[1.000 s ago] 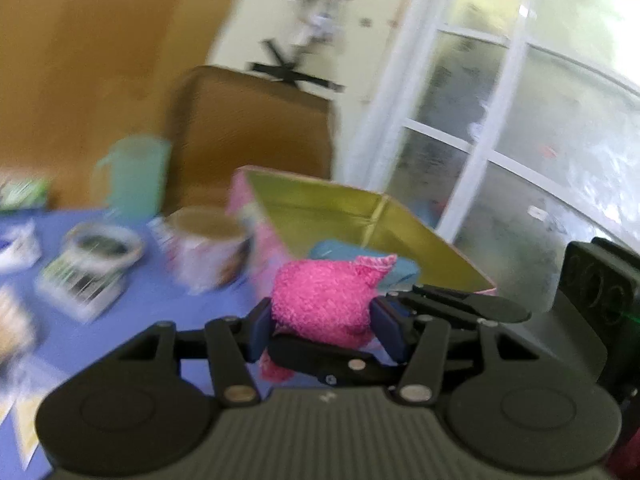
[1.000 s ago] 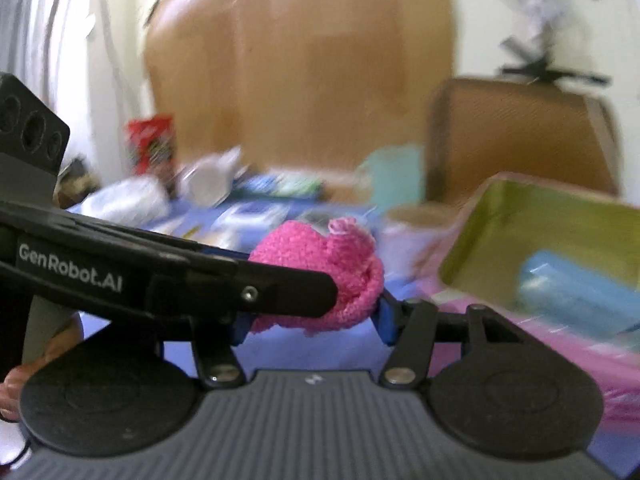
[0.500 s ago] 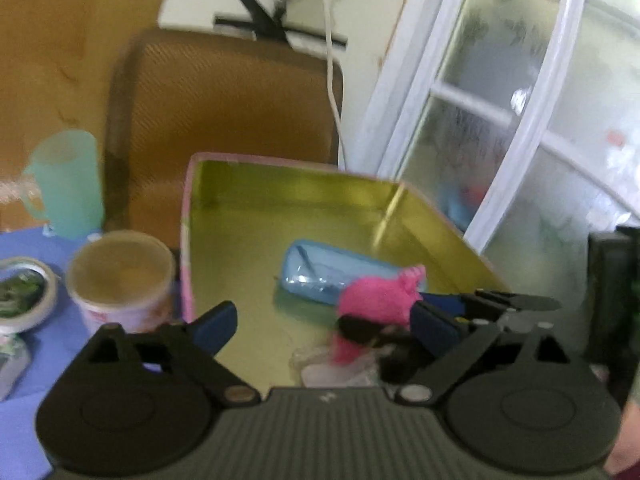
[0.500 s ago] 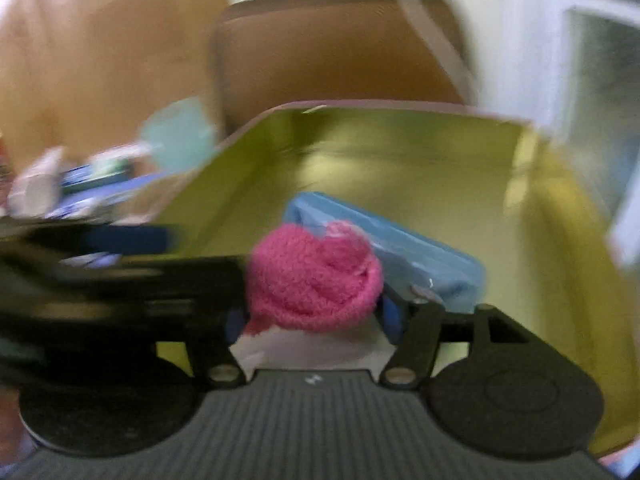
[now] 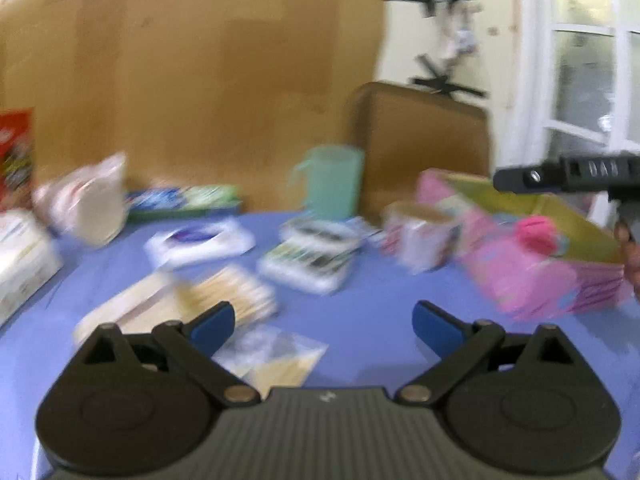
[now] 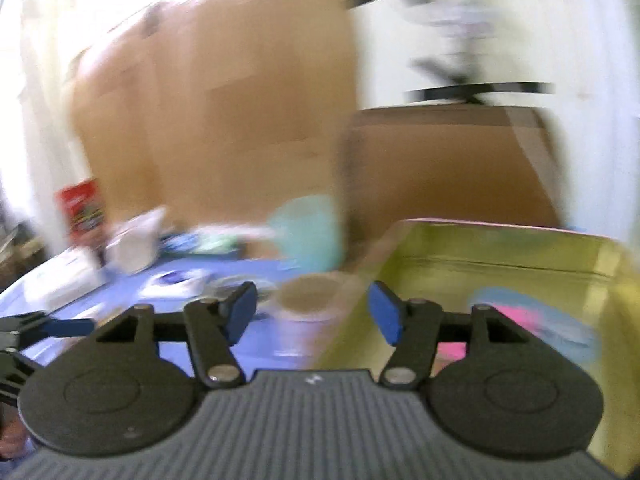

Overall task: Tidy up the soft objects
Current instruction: 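Carry the pink cloth into the pink tin and open the left gripper, then reach to the masking-tape roll and grasp its rim with the right gripper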

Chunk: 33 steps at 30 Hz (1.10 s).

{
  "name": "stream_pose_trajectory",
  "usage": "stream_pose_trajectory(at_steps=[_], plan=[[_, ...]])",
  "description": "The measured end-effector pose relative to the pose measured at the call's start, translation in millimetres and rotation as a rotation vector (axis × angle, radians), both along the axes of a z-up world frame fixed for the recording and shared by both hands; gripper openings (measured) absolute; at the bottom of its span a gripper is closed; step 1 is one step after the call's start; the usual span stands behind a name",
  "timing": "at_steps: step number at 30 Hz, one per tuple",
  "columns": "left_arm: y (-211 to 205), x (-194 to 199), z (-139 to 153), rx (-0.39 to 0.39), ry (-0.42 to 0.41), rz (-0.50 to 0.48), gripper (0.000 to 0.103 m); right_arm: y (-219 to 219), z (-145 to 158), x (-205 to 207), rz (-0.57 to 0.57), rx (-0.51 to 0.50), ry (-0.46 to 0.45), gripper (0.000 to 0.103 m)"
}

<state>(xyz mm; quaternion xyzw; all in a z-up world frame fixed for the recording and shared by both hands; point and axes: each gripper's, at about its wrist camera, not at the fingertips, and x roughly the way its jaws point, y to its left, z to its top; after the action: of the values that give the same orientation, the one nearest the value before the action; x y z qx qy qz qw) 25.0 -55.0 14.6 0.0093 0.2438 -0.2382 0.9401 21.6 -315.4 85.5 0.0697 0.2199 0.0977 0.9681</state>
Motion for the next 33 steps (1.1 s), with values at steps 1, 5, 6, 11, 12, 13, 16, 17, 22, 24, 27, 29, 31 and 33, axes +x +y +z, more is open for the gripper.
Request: stream_pose_trajectory(at_steps=[1,5,6,11,12,13,16,17,22,24,27,29,31,33], plan=[[7.8,0.5,-6.7,-0.017,0.015,0.018,0.097,17.7,-2.9,15.0,0.043,0.006,0.031,0.055],[23.3,2.1,-6.4,-0.125,-0.005,0.031,0.095,78.1,-20.1,76.4,0.128,-0.026,0.14,0.043],[25.3,2.7,-6.0,-0.136,-0.004,0.025,0.095,92.0,-24.6,91.6,0.132,-0.063,0.151,0.043],[38.7,2.1,-6.1,-0.201,-0.007,0.029,0.095,134.9,-54.4,144.9,0.128,-0.246,0.254,0.032],[40.3,2.3,-5.7,-0.213,-0.007,0.03,0.096,137.3,-55.5,148.2,0.118,-0.287,0.246,0.03],[41.6,2.5,-5.3,-0.225,-0.006,0.033,0.097,138.5,-53.6,149.0,0.125,-0.297,0.247,0.023],[44.7,5.1,-7.8,-0.245,0.004,0.035,0.098,128.4,-49.0,129.8,0.198,-0.278,0.286,0.002],[45.1,4.7,-8.3,-0.247,0.006,0.038,0.098,128.2,-49.4,118.5,0.221,-0.273,0.287,0.002],[47.2,1.7,-7.3,-0.259,-0.005,0.046,0.1,132.5,-54.2,60.3,0.342,-0.299,0.3,0.002],[45.9,1.5,-7.2,-0.255,-0.007,0.046,0.1,129.0,-46.1,59.6,0.294,-0.309,0.256,0.003],[46.1,-0.6,-6.8,-0.253,-0.017,0.053,0.1,112.1,-34.5,80.9,0.165,-0.238,0.228,0.008],[48.0,-1.2,-6.8,-0.26,-0.021,0.057,0.101,107.6,-33.7,99.8,0.123,-0.22,0.229,0.011],[49.6,-0.5,-7.0,-0.269,-0.017,0.061,0.102,103.8,-36.6,119.0,0.097,-0.188,0.261,0.012],[50.5,1.2,-6.8,-0.274,-0.01,0.057,0.102,99.8,-41.1,135.1,0.047,-0.187,0.285,0.012]])
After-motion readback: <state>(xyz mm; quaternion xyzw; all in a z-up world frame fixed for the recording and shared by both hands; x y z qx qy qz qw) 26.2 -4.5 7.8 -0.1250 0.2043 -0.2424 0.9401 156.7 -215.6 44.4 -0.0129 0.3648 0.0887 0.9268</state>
